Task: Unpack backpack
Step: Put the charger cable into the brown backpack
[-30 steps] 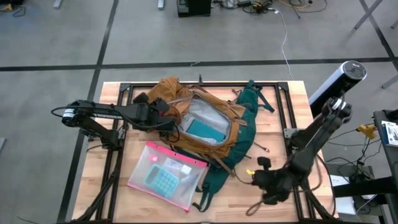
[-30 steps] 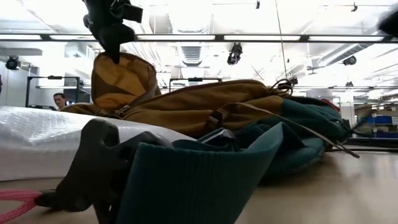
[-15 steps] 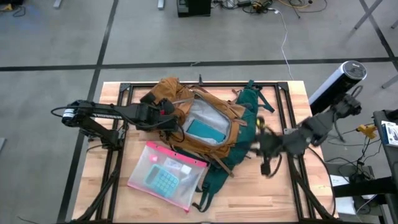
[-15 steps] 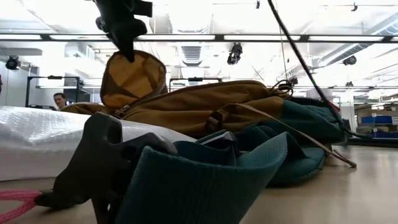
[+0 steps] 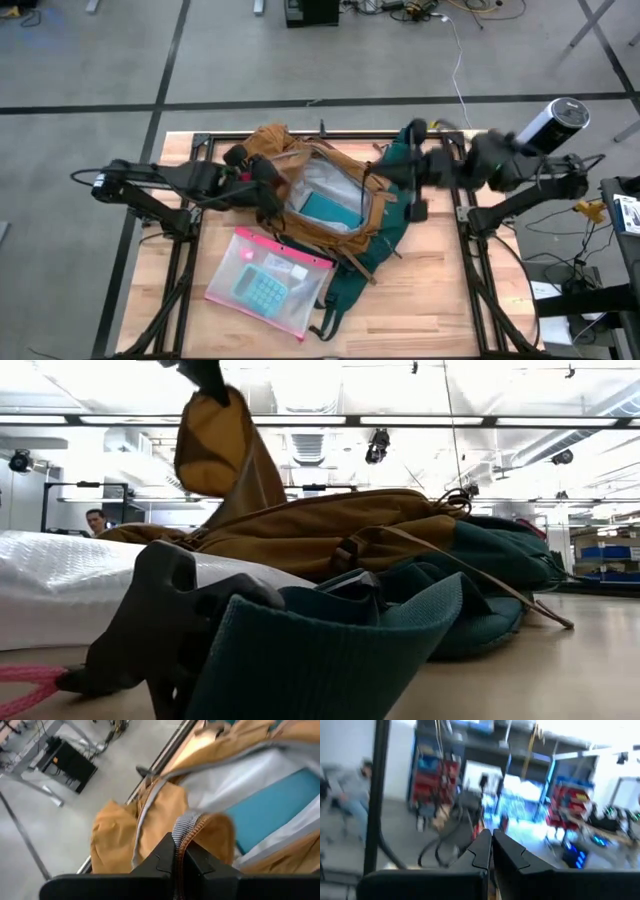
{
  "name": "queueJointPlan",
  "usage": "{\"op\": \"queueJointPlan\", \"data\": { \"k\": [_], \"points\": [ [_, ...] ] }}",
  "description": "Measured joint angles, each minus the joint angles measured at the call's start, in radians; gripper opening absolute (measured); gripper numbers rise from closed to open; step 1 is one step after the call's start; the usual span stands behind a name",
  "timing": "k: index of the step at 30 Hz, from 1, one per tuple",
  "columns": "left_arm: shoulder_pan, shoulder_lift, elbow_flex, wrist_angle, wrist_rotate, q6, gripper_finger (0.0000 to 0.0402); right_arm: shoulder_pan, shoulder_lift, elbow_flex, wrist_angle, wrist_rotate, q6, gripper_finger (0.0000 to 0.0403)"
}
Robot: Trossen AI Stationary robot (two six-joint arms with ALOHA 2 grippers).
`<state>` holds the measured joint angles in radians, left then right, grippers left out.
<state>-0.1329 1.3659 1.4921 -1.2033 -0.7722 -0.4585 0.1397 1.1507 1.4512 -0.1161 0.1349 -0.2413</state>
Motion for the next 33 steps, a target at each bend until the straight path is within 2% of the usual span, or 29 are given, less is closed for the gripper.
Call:
{"op": "queueJointPlan", "data": {
  "k": [6, 14, 21, 23, 28, 33],
  "points": [
    [0.000, -0.001, 0.077, 0.005, -0.025, 0.069, 0.0000, -0.060, 0.041, 0.083, -0.059, -0.049, -0.006, 0.0000],
    [0.001, 0.000, 0.150, 0.003, -0.025, 0.130, 0.0000, -0.162, 0.146, 0.083, -0.071, -0.063, -0.013, 0.0000],
    [0.003, 0.000, 0.217, 0.002, -0.073, 0.199, 0.0000, -0.169, 0.294, 0.073, -0.125, -0.099, -0.023, 0.0000],
    [0.004, -0.003, 0.226, -0.003, -0.079, 0.213, 0.0000, -0.169, 0.333, 0.073, -0.106, -0.156, -0.030, 0.0000],
    [0.021, -0.008, 0.228, -0.068, -0.109, 0.177, 0.0000, -0.157, 0.395, 0.104, -0.001, -0.418, -0.004, 0.0000],
    [0.036, -0.007, 0.216, -0.117, -0.119, 0.134, 0.0000, -0.159, 0.409, 0.149, -0.004, -0.534, 0.009, 0.0000]
  ]
}}
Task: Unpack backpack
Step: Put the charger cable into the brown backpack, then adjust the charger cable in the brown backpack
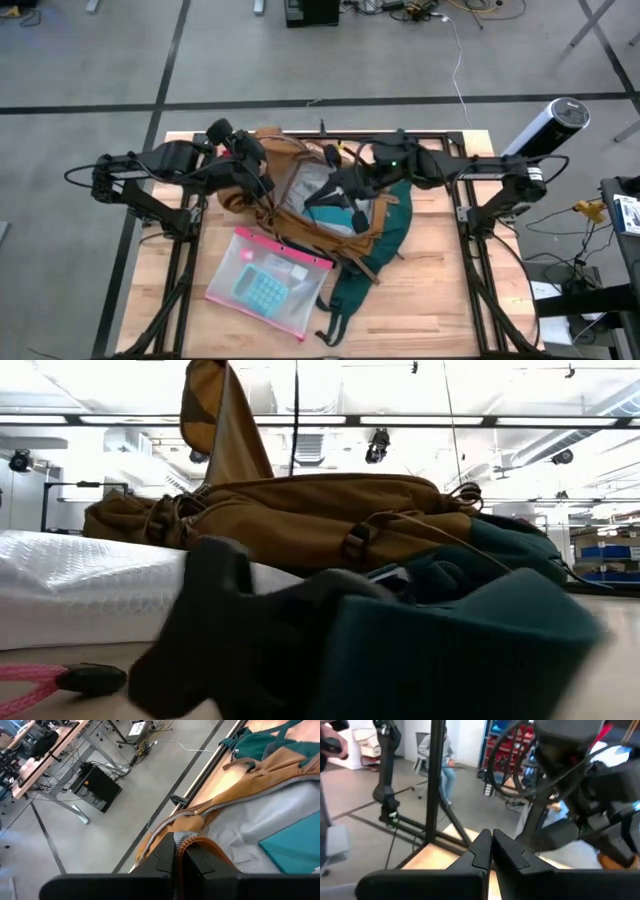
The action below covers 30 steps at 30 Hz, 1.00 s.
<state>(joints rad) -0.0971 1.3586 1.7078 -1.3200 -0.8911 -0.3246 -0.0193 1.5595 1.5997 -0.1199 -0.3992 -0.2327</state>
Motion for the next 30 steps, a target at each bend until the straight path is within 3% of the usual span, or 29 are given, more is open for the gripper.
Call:
{"op": "queueJointPlan", "data": {
  "k": [4, 12, 16, 23, 26, 30],
  "points": [
    [0.001, 0.001, -0.007, -0.009, 0.000, -0.002, 0.0000, -0.005, 0.010, -0.003, -0.094, 0.034, 0.003, 0.0000],
    [0.000, -0.002, -0.007, -0.012, 0.041, -0.003, 0.0000, -0.077, 0.043, -0.012, -0.490, 0.366, -0.008, 0.0000],
    [-0.003, 0.000, -0.008, 0.001, 0.045, -0.005, 0.0000, -0.096, 0.121, -0.044, -0.514, 0.333, 0.105, 0.0000],
    [-0.035, 0.004, -0.017, 0.047, 0.080, -0.015, 0.0000, -0.067, 0.294, -0.053, -0.462, 0.318, 0.154, 0.0007],
    [-0.066, 0.006, -0.027, 0.048, 0.101, -0.062, 0.0000, -0.066, 0.326, -0.034, -0.461, 0.321, 0.156, 0.0040],
    [-0.131, 0.006, -0.047, 0.049, 0.104, -0.132, 0.0000, -0.066, 0.314, 0.027, -0.496, 0.344, 0.165, 0.0113]
  ]
}}
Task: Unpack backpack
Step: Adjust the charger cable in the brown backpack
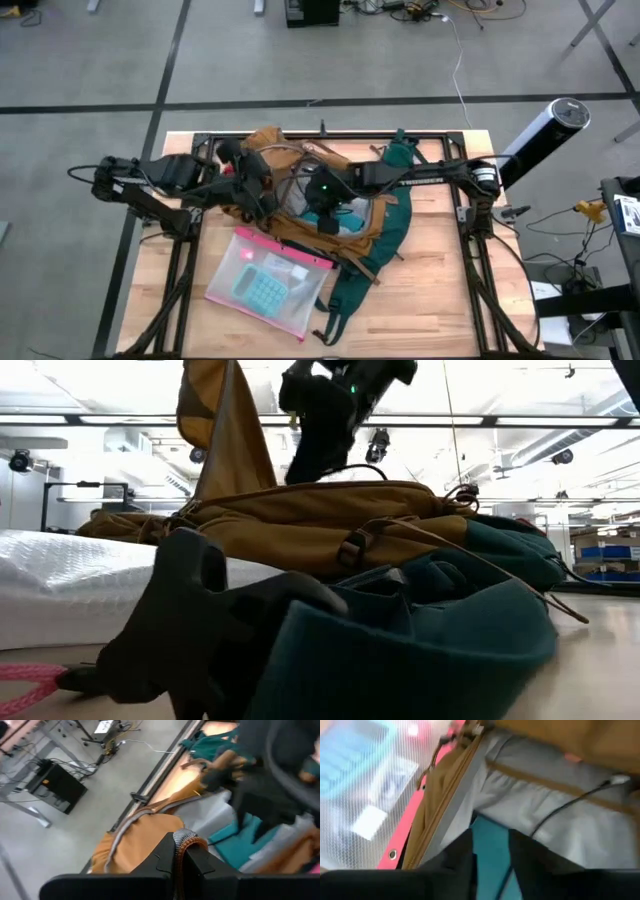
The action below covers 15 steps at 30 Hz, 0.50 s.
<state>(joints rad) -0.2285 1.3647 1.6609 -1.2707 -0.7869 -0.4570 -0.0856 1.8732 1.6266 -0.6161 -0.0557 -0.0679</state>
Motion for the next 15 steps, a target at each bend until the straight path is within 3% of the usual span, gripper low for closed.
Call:
{"op": "queueJointPlan", "data": {
  "k": [7, 11, 15],
  "points": [
    [-0.098, 0.003, -0.020, 0.014, -0.034, -0.091, 0.0000, 0.000, -0.092, 0.154, -0.208, 0.032, -0.084, 0.0222],
    [-0.126, 0.006, -0.033, 0.041, -0.042, -0.096, 0.0000, -0.001, -0.167, 0.192, -0.312, 0.036, -0.100, 0.0243],
    [-0.131, 0.006, -0.060, 0.050, -0.049, -0.096, 0.0000, -0.006, -0.260, 0.190, -0.420, 0.080, -0.111, 0.0238]
  ]
}}
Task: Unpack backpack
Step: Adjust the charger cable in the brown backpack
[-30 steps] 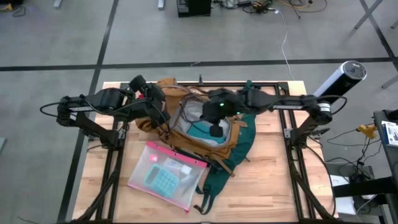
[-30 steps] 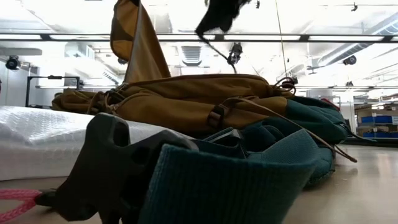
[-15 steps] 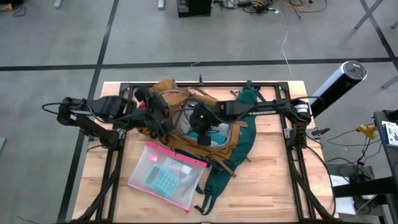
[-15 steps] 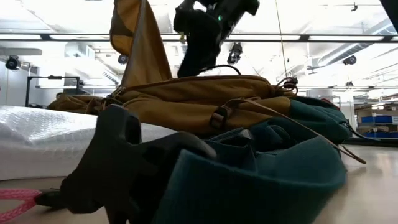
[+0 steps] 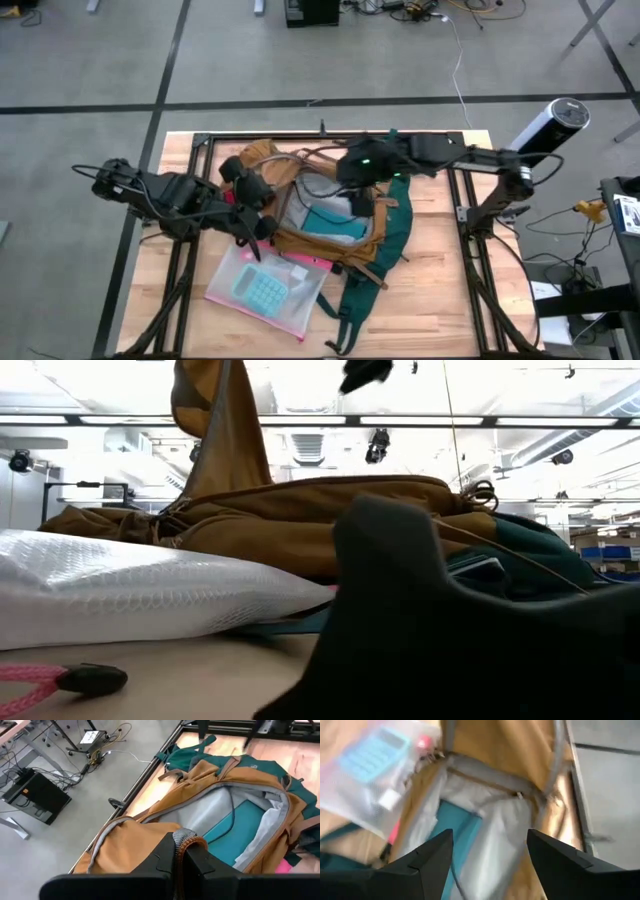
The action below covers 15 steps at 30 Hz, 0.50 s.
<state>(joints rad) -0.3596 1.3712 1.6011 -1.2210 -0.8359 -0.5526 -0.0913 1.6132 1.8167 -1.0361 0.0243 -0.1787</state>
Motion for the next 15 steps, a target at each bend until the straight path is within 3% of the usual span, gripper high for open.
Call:
{"op": "queueJointPlan", "data": {
  "k": [4, 7, 12, 15],
  "points": [
    [0.000, 0.000, -0.033, 0.009, -0.057, 0.001, 0.0000, -0.005, -0.070, -0.050, -0.123, -0.013, 0.020, 0.0210],
    [0.000, 0.000, -0.046, 0.032, -0.091, 0.022, 0.0000, -0.002, -0.095, -0.128, -0.178, -0.031, 0.013, 0.0163],
    [0.000, 0.000, -0.047, 0.070, -0.099, 0.073, 0.0000, 0.002, -0.081, -0.312, -0.132, -0.135, -0.019, 0.0029],
    [0.000, 0.000, -0.047, 0.069, -0.100, 0.083, 0.0000, 0.011, -0.062, -0.430, -0.040, -0.157, -0.042, 0.0014]
  ]
}}
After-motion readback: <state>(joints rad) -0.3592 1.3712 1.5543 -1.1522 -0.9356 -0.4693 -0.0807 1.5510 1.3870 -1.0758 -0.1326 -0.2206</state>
